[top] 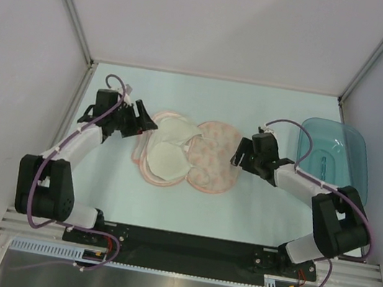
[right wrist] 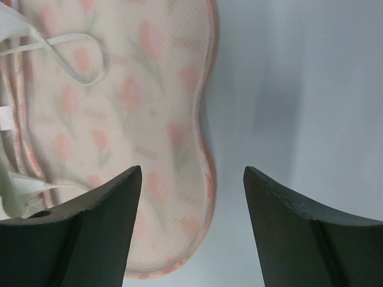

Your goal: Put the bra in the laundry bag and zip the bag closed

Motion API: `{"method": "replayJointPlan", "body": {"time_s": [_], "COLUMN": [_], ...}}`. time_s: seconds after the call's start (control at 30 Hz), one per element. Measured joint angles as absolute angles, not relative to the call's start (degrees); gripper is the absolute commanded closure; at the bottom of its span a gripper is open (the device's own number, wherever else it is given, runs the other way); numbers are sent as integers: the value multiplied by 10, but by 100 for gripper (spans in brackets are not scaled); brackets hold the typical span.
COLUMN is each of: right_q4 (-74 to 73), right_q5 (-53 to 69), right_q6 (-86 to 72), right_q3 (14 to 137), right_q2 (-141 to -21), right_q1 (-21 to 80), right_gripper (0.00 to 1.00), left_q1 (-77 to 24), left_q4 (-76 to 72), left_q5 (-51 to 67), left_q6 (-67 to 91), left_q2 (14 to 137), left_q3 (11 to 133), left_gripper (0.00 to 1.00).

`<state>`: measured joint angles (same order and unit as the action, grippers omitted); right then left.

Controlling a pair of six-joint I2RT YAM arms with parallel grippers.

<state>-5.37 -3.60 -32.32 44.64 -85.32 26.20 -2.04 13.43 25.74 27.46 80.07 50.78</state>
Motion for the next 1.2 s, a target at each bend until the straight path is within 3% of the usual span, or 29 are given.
{"method": "replayJointPlan", "body": {"time_s": [0.17,0.3,0.4,0.43,0.5,0.67,0.97,1.2], "right_q4": [-29,-4,11,15,17,-6,-156,-256], "right_q5": [-13,-5,-4,-5,-11,-26,-77,-112], "right_q6": [-319,-322,-328,-326,-326,-330,-323,-299], "right_q3": [435,432,421,418,413,406,394,415], "right_q2": [-899,-907,-908,-908,-908,-894,-731,-646], "right_q1": [256,259,261,261,261,258,256,261], "right_gripper": [39,53,75,89,100,100,100,100], "left_q1": [-30,-101,-185,-196,-199,-179,-103,-98], "left_q4": [143,150,142,141,144,160,143,86], "left_q5": [279,289,288,288,279,256,260,255], "left_q6": [274,270,274,277,285,286,304,344], "left_q2": [806,786,736,716,673,667,748,787], "left_q3": [531,531,506,493,465,491,511,469], "left_gripper": [34,45,44,43,37,31,35,38]}}
